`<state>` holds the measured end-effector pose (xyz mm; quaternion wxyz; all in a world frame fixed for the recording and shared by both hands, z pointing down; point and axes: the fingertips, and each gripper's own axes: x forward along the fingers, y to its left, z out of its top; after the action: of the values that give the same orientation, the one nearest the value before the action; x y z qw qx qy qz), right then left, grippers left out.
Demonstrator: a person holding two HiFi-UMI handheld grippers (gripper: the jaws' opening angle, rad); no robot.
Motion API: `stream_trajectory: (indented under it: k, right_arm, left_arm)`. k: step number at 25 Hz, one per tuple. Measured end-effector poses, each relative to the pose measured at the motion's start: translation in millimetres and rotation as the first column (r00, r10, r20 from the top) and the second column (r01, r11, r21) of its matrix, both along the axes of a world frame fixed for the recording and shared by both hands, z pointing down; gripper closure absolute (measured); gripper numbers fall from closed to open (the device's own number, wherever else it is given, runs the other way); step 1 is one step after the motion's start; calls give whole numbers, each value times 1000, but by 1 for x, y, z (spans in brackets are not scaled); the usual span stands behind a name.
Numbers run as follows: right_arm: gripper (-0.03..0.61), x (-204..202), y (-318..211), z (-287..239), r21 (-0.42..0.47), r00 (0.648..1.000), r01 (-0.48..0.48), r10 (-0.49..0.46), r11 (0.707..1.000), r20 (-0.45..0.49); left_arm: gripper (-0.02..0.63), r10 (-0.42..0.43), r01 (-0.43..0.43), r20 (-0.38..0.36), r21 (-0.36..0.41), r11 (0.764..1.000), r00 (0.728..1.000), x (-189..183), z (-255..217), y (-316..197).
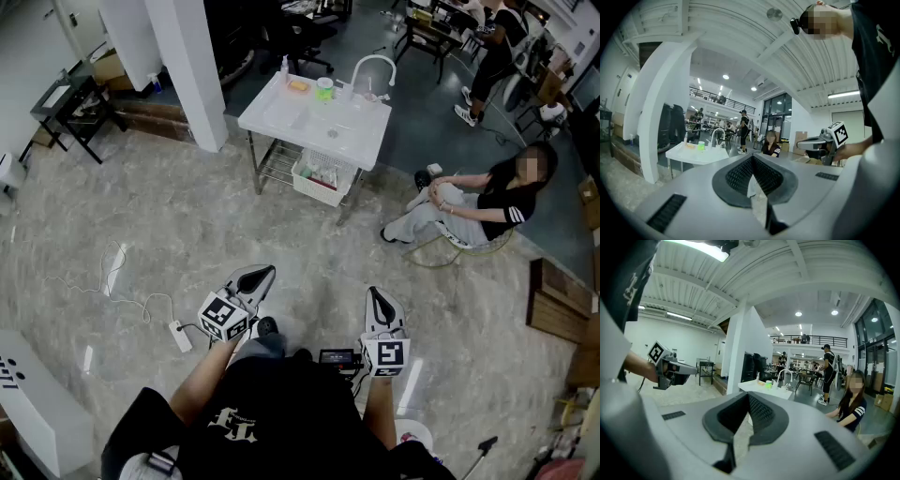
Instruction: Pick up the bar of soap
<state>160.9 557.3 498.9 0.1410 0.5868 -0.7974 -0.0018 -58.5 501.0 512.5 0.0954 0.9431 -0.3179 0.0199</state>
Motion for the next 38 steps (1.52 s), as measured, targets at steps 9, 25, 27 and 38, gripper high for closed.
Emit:
stream_trajectory:
  k: [9, 25, 27, 38]
  right_arm:
    - [571, -19, -22, 5, -25, 1000, 4, -4, 1000, -15]
    - [571, -72, -54, 16, -97, 995, -85, 80, 992, -58]
    - [571, -76, -54, 19, -111, 993, -101, 94, 989, -66]
    - [571, -92, -92, 22, -124, 993, -106, 99, 987, -58]
  left_arm:
    - [606, 80, -80, 34, 19, 997, 996, -20, 3, 0]
    - [606, 72, -72, -48, -2, 997, 996, -50, 19, -53]
    - [606, 89, -89, -70, 2, 996, 994, -56, 17, -56]
    - [606, 63, -62, -88, 19, 998, 994, -87, 10, -103]
